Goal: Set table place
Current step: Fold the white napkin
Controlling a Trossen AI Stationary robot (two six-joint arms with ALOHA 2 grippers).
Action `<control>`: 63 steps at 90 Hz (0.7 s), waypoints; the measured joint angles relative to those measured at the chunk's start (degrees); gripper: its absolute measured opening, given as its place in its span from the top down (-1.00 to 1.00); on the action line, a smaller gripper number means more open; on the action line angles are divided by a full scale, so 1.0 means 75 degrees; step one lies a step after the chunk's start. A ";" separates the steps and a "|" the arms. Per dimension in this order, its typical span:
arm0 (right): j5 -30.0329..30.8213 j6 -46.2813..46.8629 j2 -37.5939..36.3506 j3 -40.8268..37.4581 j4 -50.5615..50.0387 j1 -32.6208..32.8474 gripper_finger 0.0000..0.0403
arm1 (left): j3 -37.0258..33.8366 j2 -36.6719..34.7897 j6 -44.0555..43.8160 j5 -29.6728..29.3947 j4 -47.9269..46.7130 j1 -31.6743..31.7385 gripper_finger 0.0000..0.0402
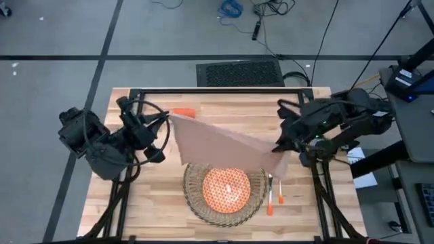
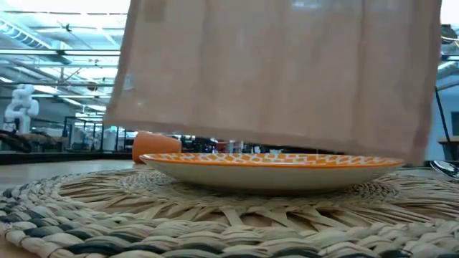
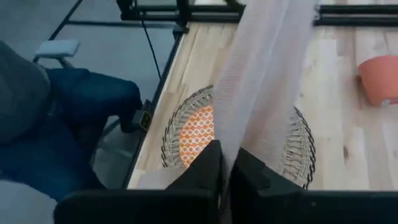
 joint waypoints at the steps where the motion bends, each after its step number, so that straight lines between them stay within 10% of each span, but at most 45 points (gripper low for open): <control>1: 0.0049 0.0016 0.0000 0.0043 -0.0060 0.0000 1.00 | 0.0000 0.0000 -0.0004 0.0000 -0.0004 -0.0007 1.00; 63: -0.0610 0.0052 0.0380 0.0267 -0.0283 0.0147 1.00 | 0.0000 0.0153 -0.0462 0.0544 0.0048 -0.0041 1.00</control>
